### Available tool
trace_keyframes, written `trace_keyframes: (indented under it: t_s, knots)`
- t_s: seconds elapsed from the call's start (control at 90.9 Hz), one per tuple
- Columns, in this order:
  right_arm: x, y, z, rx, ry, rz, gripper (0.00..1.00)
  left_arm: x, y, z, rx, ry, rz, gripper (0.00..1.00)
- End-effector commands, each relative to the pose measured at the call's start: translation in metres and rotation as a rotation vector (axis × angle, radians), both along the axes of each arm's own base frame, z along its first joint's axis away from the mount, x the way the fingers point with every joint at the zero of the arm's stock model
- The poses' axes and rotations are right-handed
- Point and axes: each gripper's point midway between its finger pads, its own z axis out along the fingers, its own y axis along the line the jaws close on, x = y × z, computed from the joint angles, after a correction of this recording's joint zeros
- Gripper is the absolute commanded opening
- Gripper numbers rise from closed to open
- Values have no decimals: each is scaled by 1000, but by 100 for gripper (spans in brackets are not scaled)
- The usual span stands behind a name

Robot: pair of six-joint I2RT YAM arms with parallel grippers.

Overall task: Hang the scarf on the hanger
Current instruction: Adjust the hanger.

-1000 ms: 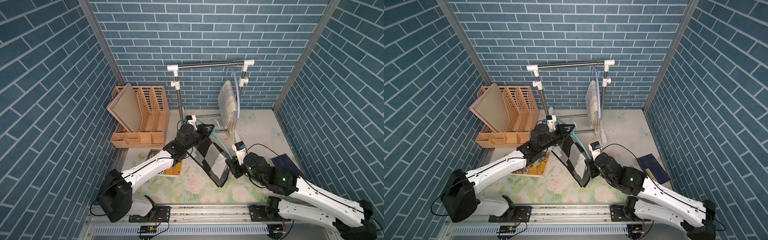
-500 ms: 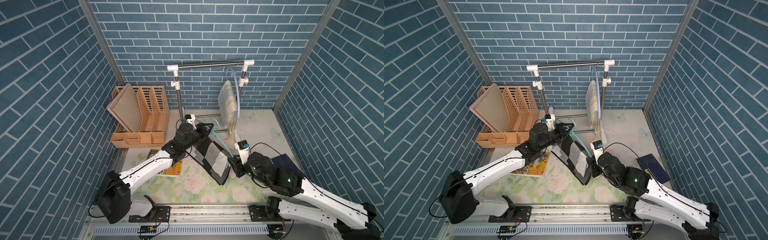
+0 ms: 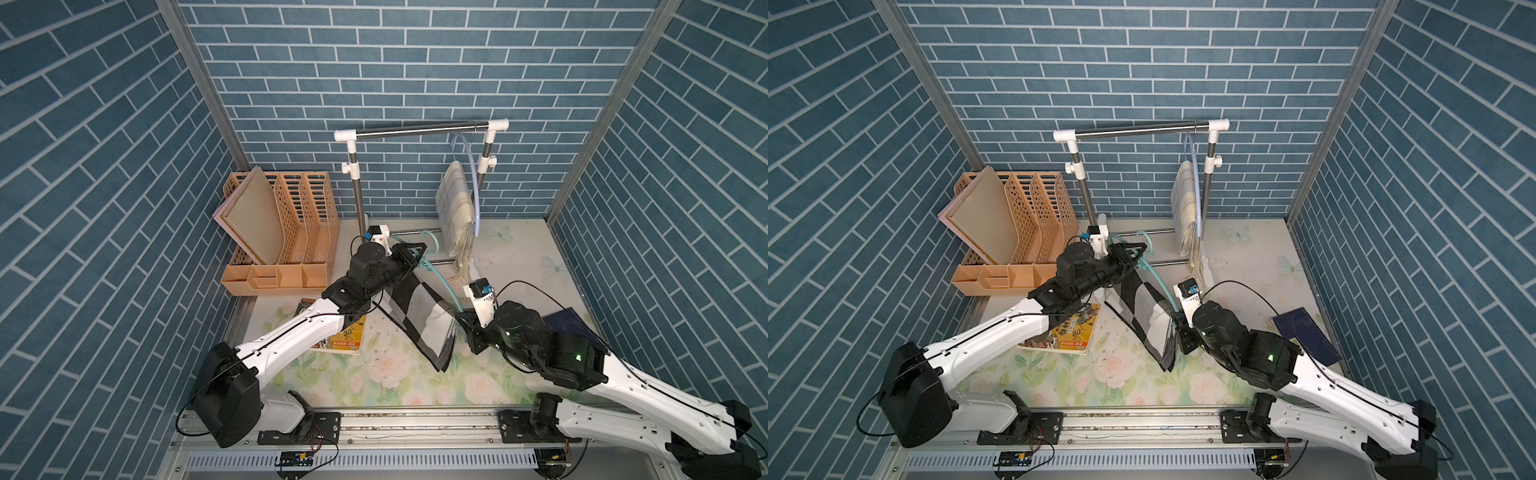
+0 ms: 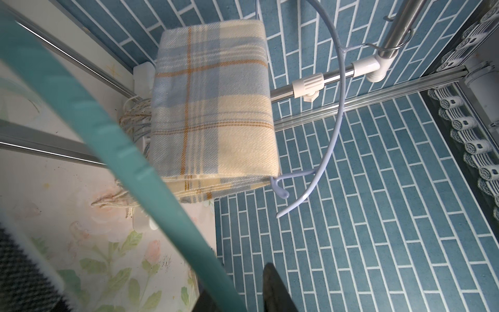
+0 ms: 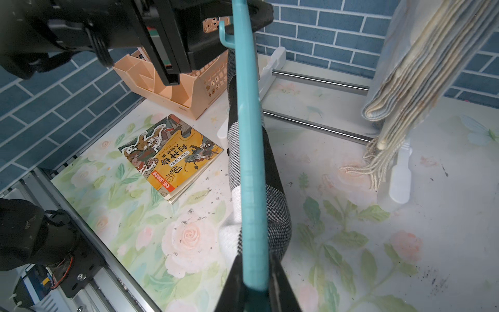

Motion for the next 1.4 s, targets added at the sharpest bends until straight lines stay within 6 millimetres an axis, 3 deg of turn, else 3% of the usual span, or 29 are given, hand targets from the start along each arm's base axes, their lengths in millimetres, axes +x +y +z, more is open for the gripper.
trace_keyframes:
  t_s: [0.0, 0.286, 0.429, 0.528, 0.627, 0.781, 0.869, 1.254, 1.386]
  knots:
    - [7, 8, 22, 48, -39, -11, 8, -7, 4, 51, -76, -116, -17, 0]
    - [13, 20, 14, 35, -37, -7, 28, -9, 5, 58, -83, -125, -17, 0]
    - [15, 23, 13, 30, -41, -12, 30, -9, 4, 59, -85, -127, -24, 0]
    - [18, 21, 13, 25, -50, -27, 22, -10, 5, 60, -86, -128, -24, 0]
    - [20, 20, 15, 29, -56, -38, 0, -11, 5, 61, -88, -130, -28, 0]
    - [22, 17, 25, 56, -76, -60, 0, -12, 4, 58, -92, -135, -38, 0]
    - [23, 13, 37, 90, -100, -72, 0, -14, 4, 56, -95, -137, -46, 23]
    - [25, 5, 56, 123, -136, -101, 0, -16, 4, 43, -57, -123, -67, 61]
    - [24, 4, 61, 132, -140, -99, 0, -16, 15, 43, 32, -160, -52, 68]
